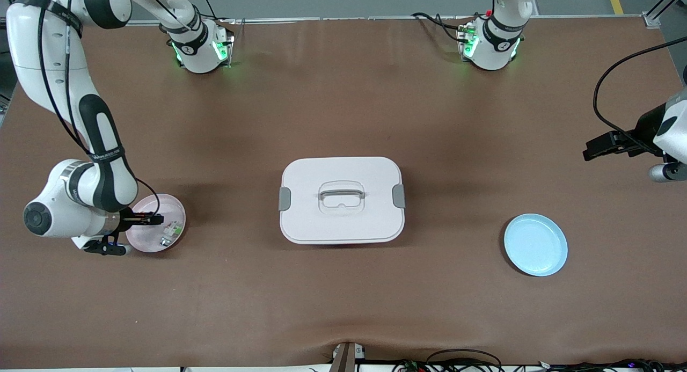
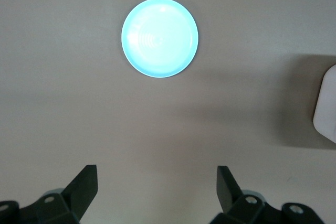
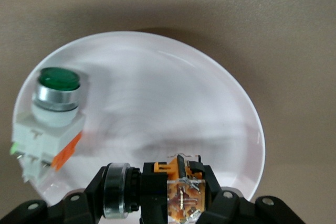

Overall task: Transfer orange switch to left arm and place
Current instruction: 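Lift the switch with the right gripper and carry it over the box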

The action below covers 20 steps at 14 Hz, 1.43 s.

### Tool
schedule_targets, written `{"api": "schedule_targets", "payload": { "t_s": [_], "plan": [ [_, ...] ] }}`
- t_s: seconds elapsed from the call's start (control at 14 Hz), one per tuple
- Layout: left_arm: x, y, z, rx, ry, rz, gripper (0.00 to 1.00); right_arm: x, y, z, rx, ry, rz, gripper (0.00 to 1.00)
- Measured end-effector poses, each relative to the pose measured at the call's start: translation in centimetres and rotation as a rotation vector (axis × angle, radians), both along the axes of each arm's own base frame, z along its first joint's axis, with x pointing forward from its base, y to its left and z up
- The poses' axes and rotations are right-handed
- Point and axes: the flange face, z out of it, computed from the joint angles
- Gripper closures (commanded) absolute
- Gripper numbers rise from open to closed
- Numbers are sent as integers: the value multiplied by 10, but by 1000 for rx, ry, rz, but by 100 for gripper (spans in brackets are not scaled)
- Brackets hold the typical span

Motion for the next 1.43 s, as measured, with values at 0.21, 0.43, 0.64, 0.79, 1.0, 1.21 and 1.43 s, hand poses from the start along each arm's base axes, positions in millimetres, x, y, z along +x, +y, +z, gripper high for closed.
{"api": "schedule_targets", "payload": {
  "t_s": [0.21,0.43,0.64,0.79,1.0,1.21,1.43],
  "plan": [
    [0,6,0,0,0,10,0,6,4,31,30,71,12,77],
    [-1,9,-3,0,6,15,0,5,15,76,40,158,-41,74],
    [-1,8,-4,0,5,14,0,0,48,125,68,201,-127,75],
    [0,7,-4,-4,1,14,0,-6,73,150,126,240,-225,75],
    [1,5,-3,-25,-13,16,0,-12,105,179,177,296,-348,75],
    [3,3,-3,-37,-26,16,0,-18,144,206,218,359,-461,75],
    [6,-1,-2,-73,-49,22,0,-24,190,228,226,408,-553,76]
  ]
}}
